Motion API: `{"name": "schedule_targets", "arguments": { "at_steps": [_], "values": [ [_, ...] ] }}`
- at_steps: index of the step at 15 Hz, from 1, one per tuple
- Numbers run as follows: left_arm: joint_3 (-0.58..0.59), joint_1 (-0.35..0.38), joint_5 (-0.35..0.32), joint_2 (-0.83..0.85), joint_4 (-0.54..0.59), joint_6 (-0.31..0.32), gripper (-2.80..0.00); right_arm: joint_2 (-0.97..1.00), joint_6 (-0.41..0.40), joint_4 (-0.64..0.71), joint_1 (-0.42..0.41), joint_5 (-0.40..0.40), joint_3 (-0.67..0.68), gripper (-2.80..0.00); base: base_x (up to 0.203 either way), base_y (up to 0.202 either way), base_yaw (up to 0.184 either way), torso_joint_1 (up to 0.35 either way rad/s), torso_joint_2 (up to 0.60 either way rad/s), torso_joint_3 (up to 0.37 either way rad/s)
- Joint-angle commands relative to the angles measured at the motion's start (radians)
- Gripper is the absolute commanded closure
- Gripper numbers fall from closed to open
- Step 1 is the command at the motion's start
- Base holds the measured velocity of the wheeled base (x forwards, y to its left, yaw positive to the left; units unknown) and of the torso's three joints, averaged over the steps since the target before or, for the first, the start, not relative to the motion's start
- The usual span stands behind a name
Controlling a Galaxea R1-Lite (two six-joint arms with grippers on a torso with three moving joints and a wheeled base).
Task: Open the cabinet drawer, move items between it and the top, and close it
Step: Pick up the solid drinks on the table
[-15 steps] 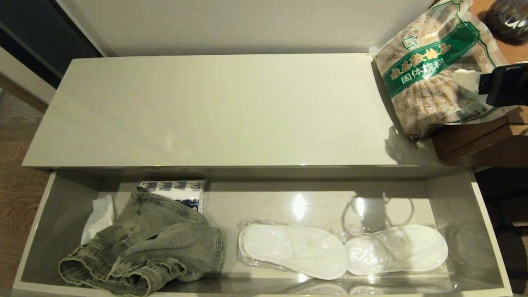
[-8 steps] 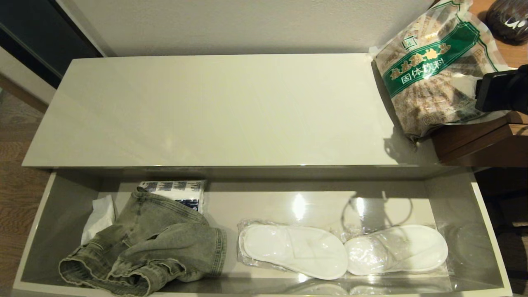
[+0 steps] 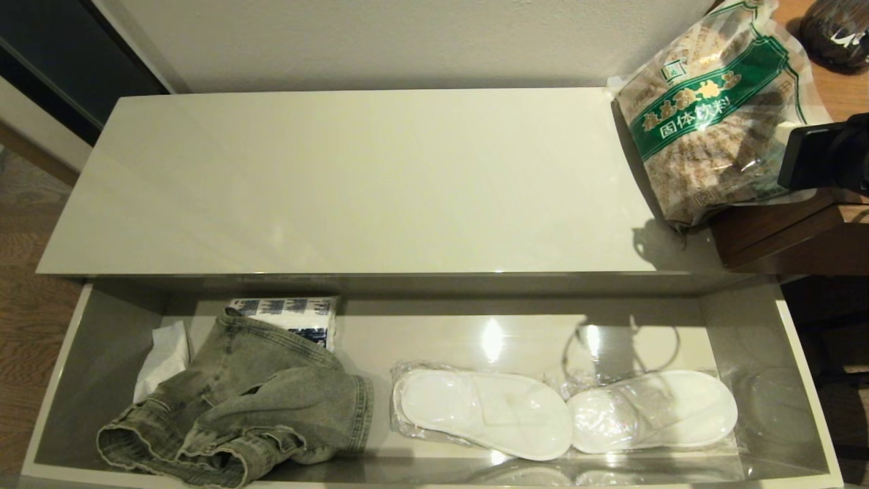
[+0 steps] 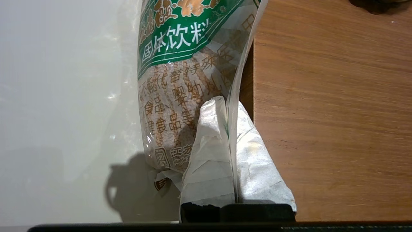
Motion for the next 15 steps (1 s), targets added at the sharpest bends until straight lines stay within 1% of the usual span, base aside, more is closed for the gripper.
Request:
{"name": "schedule_targets", "arguments": {
  "at_steps": [1,5,7,9,10,12,15],
  "values": [
    [0.000,0.000,0.000,0.002,0.000,0.000,0.00,-0.033,-0.001,0.008,0.016,-0.003,-0.003,0.00,0.000,0.000,0.000,0.000,0.00,0.000],
    [0.000,0.000,0.000,0.002,0.002,0.000,0.00,-0.108,-0.005,0.125,0.071,-0.029,-0.025,0.00,0.000,0.000,0.000,0.000,0.00,0.000],
    [0.000,0.000,0.000,0.002,0.000,0.000,0.00,-0.196,-0.008,0.268,0.130,-0.029,-0.028,0.00,0.000,0.000,0.000,0.000,0.00,0.000],
    [0.000,0.000,0.000,0.002,0.000,0.000,0.00,-0.303,-0.009,0.469,0.218,-0.037,-0.029,0.00,0.000,0.000,0.000,0.000,0.00,0.000],
    [0.000,0.000,0.000,0.002,0.000,0.000,0.00,-0.337,-0.009,0.524,0.252,-0.060,-0.028,0.00,0.000,0.000,0.000,0.000,0.00,0.000],
    [0.000,0.000,0.000,0.002,0.000,0.000,0.00,-0.388,-0.009,0.575,0.289,-0.121,-0.023,0.00,0.000,0.000,0.000,0.000,0.00,0.000],
    [0.000,0.000,0.000,0.002,0.000,0.000,0.00,-0.478,-0.014,0.738,0.312,-0.132,-0.051,0.00,0.000,0.000,0.000,0.000,0.00,0.000]
  ]
}}
